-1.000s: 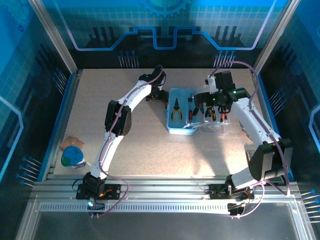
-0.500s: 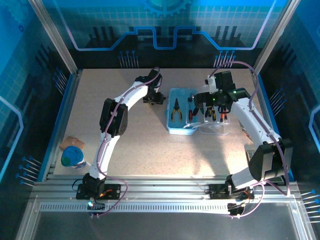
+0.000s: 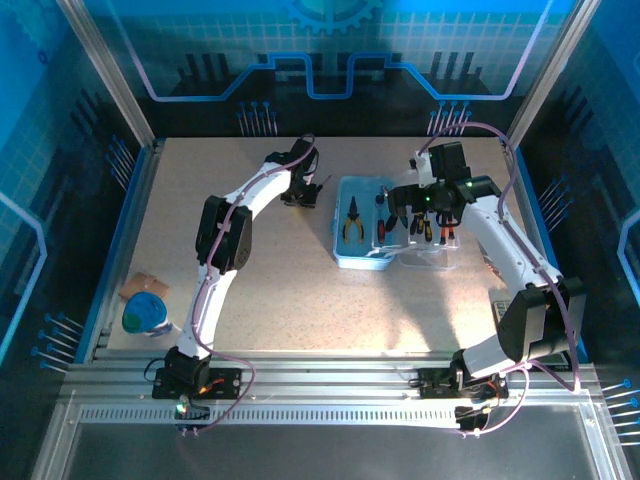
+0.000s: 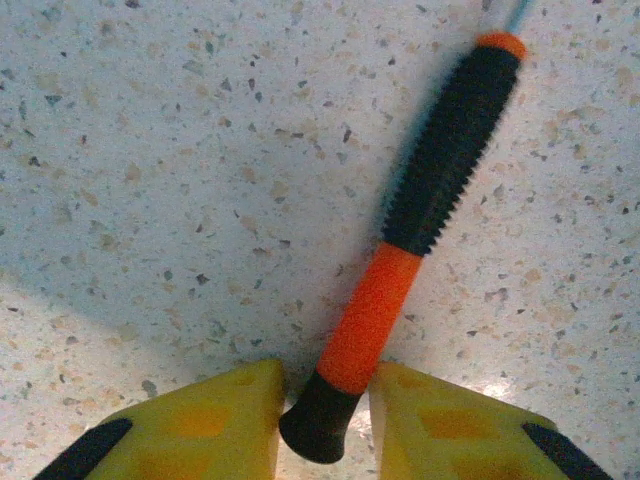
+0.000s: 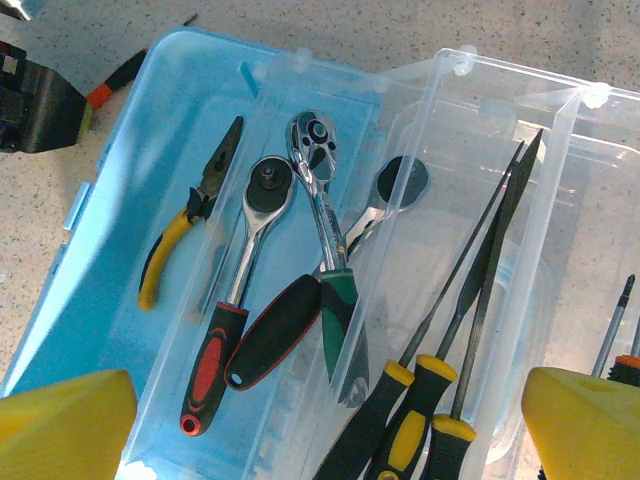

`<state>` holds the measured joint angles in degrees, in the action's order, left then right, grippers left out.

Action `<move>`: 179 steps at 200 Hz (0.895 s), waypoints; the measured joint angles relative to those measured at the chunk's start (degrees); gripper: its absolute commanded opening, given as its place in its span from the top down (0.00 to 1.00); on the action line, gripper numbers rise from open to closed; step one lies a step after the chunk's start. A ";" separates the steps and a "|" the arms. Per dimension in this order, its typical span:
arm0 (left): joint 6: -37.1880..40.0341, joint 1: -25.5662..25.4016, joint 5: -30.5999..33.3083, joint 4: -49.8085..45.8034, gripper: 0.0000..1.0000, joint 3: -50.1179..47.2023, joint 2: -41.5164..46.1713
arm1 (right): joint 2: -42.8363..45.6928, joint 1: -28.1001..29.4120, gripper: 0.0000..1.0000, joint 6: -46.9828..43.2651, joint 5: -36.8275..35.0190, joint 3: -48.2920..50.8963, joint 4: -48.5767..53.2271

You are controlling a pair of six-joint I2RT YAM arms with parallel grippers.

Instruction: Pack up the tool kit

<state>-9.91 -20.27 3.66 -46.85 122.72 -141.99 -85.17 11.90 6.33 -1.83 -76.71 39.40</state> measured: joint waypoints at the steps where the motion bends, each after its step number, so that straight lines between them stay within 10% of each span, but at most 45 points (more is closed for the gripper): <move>1: 0.00 0.02 0.00 0.00 0.75 0.00 0.00 | 0.00 0.00 0.00 0.00 0.00 0.00 0.00; 84: 0.68 0.26 -0.37 0.02 1.00 -0.15 0.24 | 0.02 0.00 0.00 0.00 0.00 0.00 -0.02; 179: 0.61 0.35 -7.19 3.50 1.00 -16.20 11.19 | 1.51 0.00 0.00 0.31 4.87 0.02 -0.66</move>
<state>-9.30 -19.92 -3.53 -43.35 106.52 -130.80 -83.66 11.90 6.63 3.05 -76.69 38.74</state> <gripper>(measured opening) 0.116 0.996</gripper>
